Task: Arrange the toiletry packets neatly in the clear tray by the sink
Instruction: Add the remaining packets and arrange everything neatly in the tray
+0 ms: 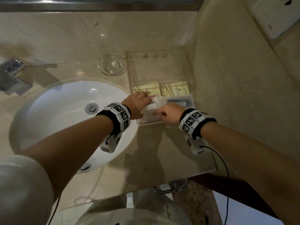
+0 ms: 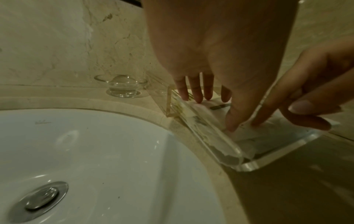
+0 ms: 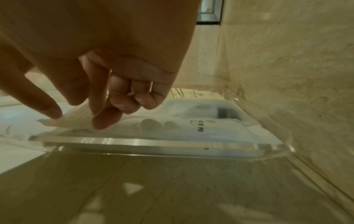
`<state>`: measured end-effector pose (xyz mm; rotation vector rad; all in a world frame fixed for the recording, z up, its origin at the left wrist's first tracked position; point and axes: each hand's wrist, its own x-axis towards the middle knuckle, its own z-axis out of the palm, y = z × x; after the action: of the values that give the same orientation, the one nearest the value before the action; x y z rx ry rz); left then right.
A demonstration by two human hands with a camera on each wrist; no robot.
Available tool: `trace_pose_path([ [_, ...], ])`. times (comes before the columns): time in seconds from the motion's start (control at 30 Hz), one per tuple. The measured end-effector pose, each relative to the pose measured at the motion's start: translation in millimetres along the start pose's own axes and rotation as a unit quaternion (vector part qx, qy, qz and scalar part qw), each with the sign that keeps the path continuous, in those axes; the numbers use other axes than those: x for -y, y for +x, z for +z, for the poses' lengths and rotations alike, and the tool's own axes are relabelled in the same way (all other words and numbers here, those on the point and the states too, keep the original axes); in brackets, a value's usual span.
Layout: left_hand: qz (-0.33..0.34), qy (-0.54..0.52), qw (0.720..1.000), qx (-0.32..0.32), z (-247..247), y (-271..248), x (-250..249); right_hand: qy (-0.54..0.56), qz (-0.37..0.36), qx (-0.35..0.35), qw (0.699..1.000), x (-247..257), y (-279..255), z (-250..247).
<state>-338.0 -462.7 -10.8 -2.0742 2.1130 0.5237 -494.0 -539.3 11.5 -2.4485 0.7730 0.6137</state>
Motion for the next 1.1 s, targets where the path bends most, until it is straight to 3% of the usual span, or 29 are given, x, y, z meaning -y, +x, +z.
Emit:
trace_pose_path([
  [0.43,-0.025,-0.043,0.999,-0.002,-1,3,5,0.051,0.012,0.002,0.999,2,9,7],
  [1.1,-0.036,-0.066,0.997,-0.028,2,6,6,0.028,0.009,-0.047,0.998,4,11,8],
])
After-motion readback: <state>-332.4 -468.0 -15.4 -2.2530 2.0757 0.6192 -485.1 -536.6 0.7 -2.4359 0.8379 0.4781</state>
